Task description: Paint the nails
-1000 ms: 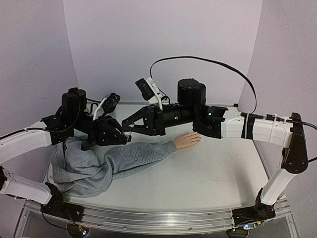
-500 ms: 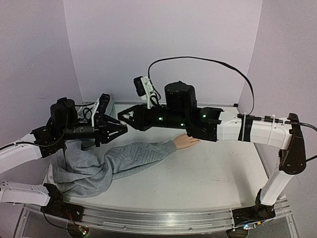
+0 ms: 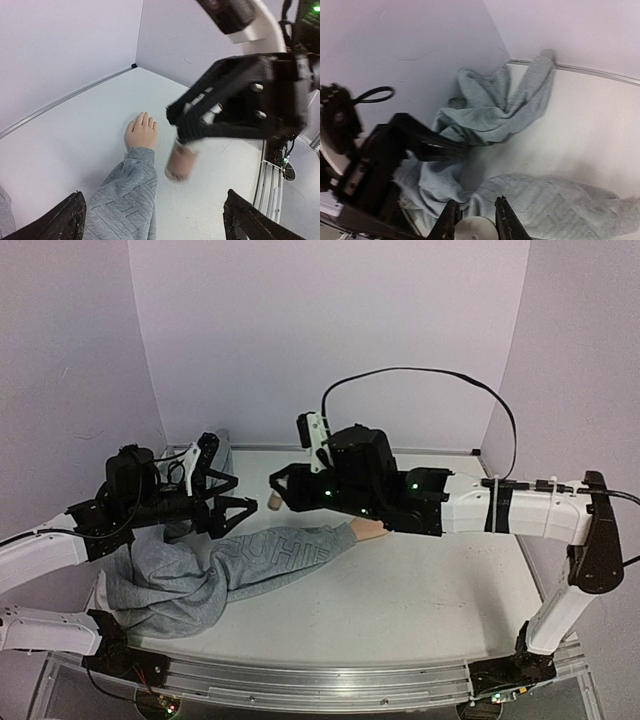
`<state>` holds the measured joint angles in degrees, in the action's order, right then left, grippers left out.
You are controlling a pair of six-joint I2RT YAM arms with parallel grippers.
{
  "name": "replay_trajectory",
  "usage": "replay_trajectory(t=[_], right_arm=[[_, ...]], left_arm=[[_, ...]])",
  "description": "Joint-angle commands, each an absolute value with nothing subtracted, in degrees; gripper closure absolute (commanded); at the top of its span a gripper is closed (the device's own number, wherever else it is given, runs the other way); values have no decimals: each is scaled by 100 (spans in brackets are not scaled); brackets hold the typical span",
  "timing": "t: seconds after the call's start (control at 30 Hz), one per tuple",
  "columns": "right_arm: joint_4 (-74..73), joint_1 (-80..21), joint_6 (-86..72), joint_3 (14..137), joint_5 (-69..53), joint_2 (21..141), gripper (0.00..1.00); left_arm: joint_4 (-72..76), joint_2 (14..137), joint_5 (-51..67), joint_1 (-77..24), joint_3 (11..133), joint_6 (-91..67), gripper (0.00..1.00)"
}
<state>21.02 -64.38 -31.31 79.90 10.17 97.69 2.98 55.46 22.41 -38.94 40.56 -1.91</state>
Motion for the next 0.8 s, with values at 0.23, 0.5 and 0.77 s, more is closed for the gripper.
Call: replay_trajectory(t=[0.23,0.5,0.77], right_arm=[[2179,-4017,-4150,4249,3701,7685,100],[2101,-3102,-5304,2881,4480,7419,100],[1986,-2973,-6288,2771,4699,8323,100]], left_arm=[[545,4936,2061,-3875,3810,-610,1],[559,5261,2223,-3876,3967,-754,2],[558,5220,2237,-3877,3952,-817,3]])
